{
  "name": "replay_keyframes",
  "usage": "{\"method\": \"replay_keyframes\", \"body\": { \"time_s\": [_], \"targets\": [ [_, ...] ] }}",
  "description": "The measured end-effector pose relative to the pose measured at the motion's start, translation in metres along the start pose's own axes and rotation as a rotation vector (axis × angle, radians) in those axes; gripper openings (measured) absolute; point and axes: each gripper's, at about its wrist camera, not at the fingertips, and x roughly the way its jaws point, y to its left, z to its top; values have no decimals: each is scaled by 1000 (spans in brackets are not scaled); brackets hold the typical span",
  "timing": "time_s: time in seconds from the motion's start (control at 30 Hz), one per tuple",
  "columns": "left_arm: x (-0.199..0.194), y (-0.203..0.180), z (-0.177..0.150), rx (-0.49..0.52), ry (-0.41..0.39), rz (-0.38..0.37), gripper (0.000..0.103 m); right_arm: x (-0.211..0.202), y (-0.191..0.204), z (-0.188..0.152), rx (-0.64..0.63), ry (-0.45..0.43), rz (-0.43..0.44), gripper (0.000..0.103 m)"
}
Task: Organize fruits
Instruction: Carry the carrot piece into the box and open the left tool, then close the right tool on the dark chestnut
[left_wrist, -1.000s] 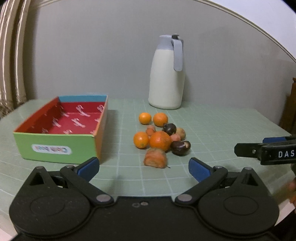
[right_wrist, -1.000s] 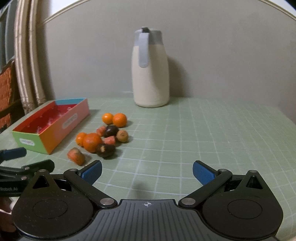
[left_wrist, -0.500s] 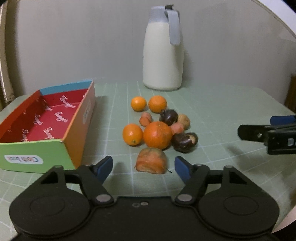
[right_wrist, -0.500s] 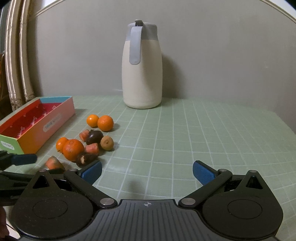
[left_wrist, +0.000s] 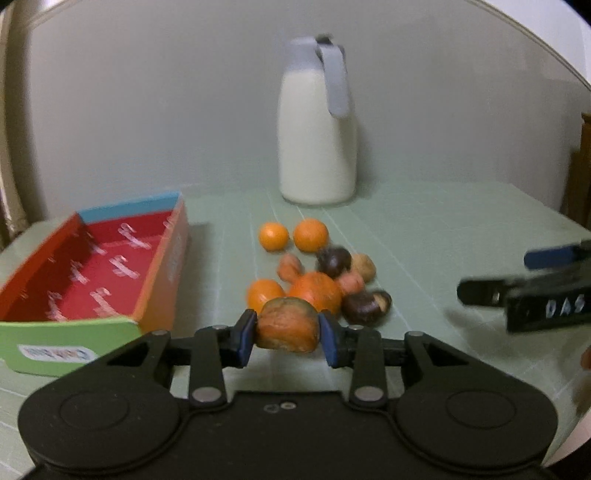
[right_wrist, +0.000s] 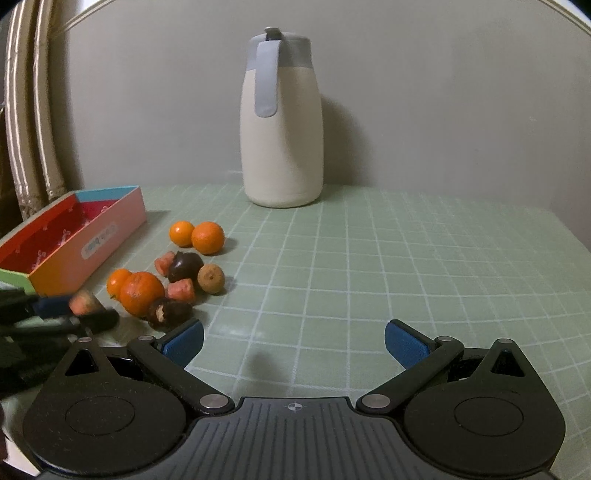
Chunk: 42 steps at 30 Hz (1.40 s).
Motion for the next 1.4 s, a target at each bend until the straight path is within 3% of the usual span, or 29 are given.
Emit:
{"method": "replay_keyframes", "body": {
  "time_s": [0.23, 0.47, 0.5, 0.6, 0.7, 0.83, 1.27, 1.33, 1.37, 1.4],
  "targets": [
    [-21, 38, 19, -37, -123, 114, 27, 0, 25, 2, -23, -32, 45, 103],
    [-8, 102, 28, -148, -100, 214, 28, 9, 65, 2, -111, -33, 102, 103],
    [-5, 109, 26, -167, -91, 225, 36, 12, 69, 1, -124, -29, 108, 103],
    [-12, 115, 22, -209, -116, 250, 77, 16, 78, -1, -160, -26, 123, 103],
    [-24, 110, 18, -178, -161, 272, 89, 16, 80, -3, -156, -24, 130, 103],
    [-30, 111, 15, -182, -164, 272, 97, 16, 74, -2, -120, -23, 116, 103],
    [-36, 116, 6, -166, -125, 297, 97, 32, 66, 1, -104, 40, 119, 103],
    [-35, 116, 5, -162, -120, 295, 97, 34, 69, 1, -119, 40, 124, 95],
    [-35, 117, 5, -161, -119, 294, 97, 35, 71, 0, -131, 48, 126, 78],
    [-35, 117, 5, -160, -118, 293, 97, 38, 74, 0, -146, 62, 123, 71]
  ]
}}
